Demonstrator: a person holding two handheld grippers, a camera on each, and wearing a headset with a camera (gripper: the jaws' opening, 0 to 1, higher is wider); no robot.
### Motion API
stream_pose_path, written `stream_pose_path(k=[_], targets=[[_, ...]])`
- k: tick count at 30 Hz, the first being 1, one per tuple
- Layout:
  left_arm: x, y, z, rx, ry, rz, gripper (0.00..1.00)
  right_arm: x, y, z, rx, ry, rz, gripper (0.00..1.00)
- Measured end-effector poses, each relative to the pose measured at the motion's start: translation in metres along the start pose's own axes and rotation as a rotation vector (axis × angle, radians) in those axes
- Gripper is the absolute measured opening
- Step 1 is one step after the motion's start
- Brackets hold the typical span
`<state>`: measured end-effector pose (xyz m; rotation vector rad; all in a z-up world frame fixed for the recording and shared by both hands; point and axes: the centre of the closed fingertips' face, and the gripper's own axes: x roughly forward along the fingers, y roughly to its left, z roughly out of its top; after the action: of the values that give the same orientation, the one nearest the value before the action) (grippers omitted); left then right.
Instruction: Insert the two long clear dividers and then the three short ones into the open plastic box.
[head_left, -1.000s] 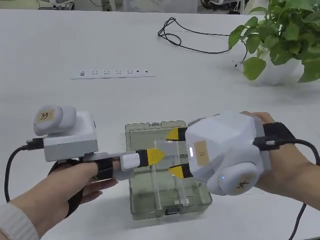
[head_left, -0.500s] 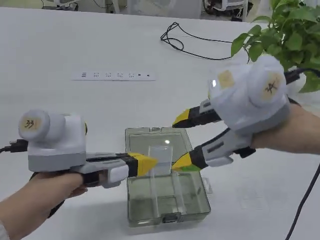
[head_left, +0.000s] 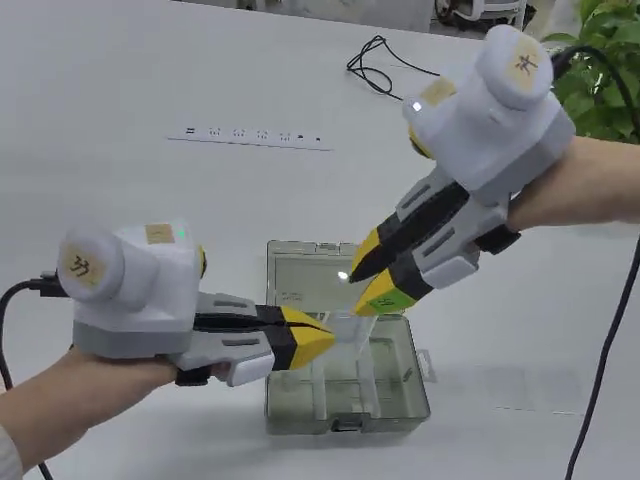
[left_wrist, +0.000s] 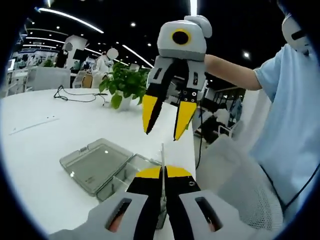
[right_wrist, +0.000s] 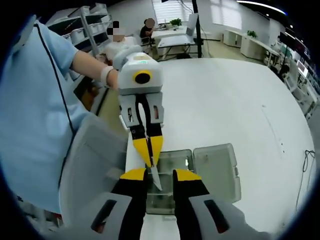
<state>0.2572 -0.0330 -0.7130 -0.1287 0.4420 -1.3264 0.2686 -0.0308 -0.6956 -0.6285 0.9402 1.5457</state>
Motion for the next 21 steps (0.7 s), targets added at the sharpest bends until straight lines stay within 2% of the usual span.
stream_pose_path(k=[4, 15, 21], targets=[[-0.003, 0.001, -0.001, 0.004, -0.013, -0.001, 0.0, 0.008, 0.005, -0.005, -0.003, 0.043, 0.031, 0.14], [-0.004, -0.005, -0.001, 0.022, -0.023, -0.014, 0.0, 0.016, 0.014, -0.005, 0.0, 0.087, 0.091, 0.08], [-0.004, -0.006, 0.001, 0.031, -0.031, -0.024, 0.0, 0.017, 0.015, -0.006, 0.002, 0.103, 0.099, 0.04]])
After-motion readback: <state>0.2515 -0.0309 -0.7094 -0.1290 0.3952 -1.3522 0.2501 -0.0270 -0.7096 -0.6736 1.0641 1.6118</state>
